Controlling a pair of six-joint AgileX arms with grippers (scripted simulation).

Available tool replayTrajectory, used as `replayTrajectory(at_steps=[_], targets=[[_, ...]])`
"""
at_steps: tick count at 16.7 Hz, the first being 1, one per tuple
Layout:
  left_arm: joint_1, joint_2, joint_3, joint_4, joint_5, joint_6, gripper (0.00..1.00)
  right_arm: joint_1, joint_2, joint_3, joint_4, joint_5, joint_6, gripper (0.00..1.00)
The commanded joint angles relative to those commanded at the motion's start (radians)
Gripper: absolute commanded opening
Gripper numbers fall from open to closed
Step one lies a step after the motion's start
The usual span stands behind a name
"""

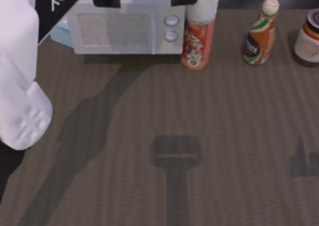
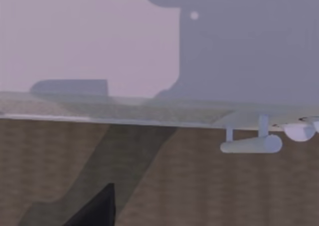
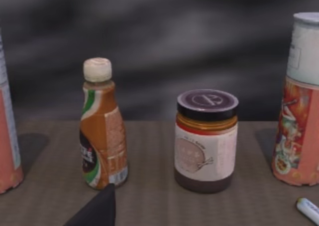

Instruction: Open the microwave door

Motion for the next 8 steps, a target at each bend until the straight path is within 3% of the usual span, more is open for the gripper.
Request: replayTrajectory(at_steps=[8], targets=[[0.035,0.088,-0.091,0.193,0.018,0.038,1.00,0.000,0.000,0.000,0.000,0.000,0.000,1.00]])
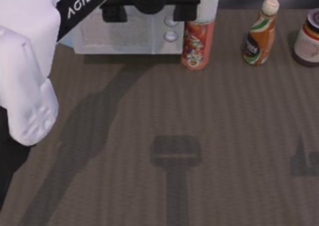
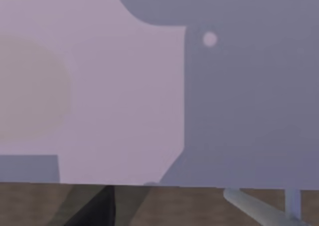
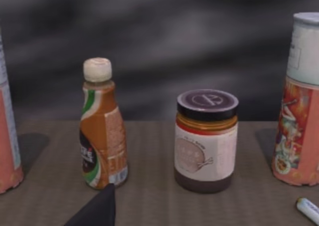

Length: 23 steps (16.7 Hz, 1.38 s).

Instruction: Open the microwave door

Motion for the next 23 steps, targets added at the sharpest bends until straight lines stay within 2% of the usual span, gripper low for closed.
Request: replayTrajectory(at_steps=[5,18,23], targets=[[0.005,0.012,-0.012,0.023,0.002,0.005,1.00,0.000,0.000,0.000,0.000,0.000,0.000,1.00],[0.005,0.012,-0.012,0.023,0.002,0.005,0.02,0.000,0.000,0.000,0.000,0.000,0.000,1.00],[0.005,0.012,-0.012,0.023,0.002,0.005,0.00,0.000,0.000,0.000,0.000,0.000,0.000,1.00]])
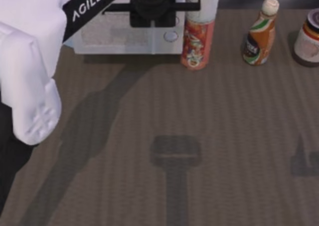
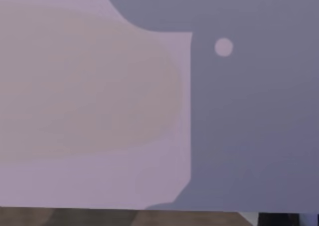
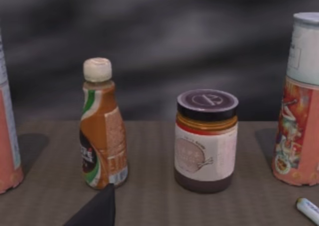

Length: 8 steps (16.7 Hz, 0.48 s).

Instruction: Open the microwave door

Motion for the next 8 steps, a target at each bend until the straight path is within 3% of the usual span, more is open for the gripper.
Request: replayTrajectory(at_steps=[8], targets=[[-0.022,-0.070,-0.117,0.035,-0.007,-0.008,0.00,0.000,0.000,0.000,0.000,0.000,0.000,1.00]])
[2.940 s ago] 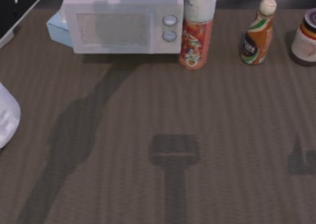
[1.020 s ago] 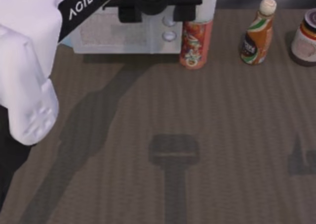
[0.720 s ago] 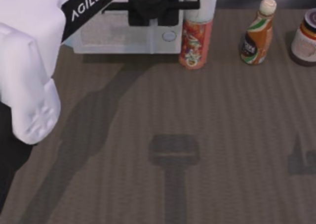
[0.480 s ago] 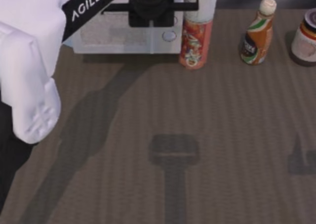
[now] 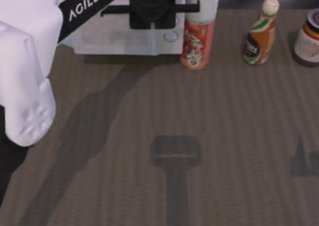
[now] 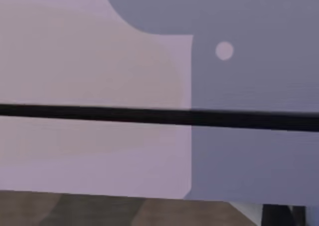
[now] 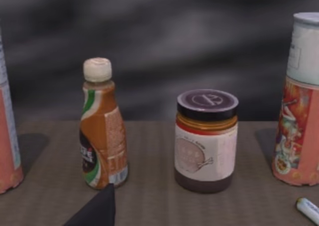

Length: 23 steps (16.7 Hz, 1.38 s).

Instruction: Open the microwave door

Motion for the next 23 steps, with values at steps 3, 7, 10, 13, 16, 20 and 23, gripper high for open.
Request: replayTrajectory(at_steps=[3,7,10,13,16,20,23], targets=[[-0.004,-0.058,-0.113,0.052,-0.006,-0.013,0.00,0.000,0.000,0.000,0.000,0.000,0.000,1.00],[-0.005,-0.080,-0.146,0.071,-0.008,-0.018,0.00,0.000,0.000,0.000,0.000,0.000,0.000,1.00],[-0.005,-0.080,-0.146,0.071,-0.008,-0.018,0.00,0.000,0.000,0.000,0.000,0.000,0.000,1.00],[-0.005,-0.080,-0.146,0.071,-0.008,-0.018,0.00,0.000,0.000,0.000,0.000,0.000,0.000,1.00],[-0.005,-0.080,-0.146,0.071,-0.008,-0.018,0.00,0.000,0.000,0.000,0.000,0.000,0.000,1.00],[-0.005,-0.080,-0.146,0.071,-0.008,-0.018,0.00,0.000,0.000,0.000,0.000,0.000,0.000,1.00],[-0.005,-0.080,-0.146,0.071,-0.008,-0.018,0.00,0.000,0.000,0.000,0.000,0.000,0.000,1.00]])
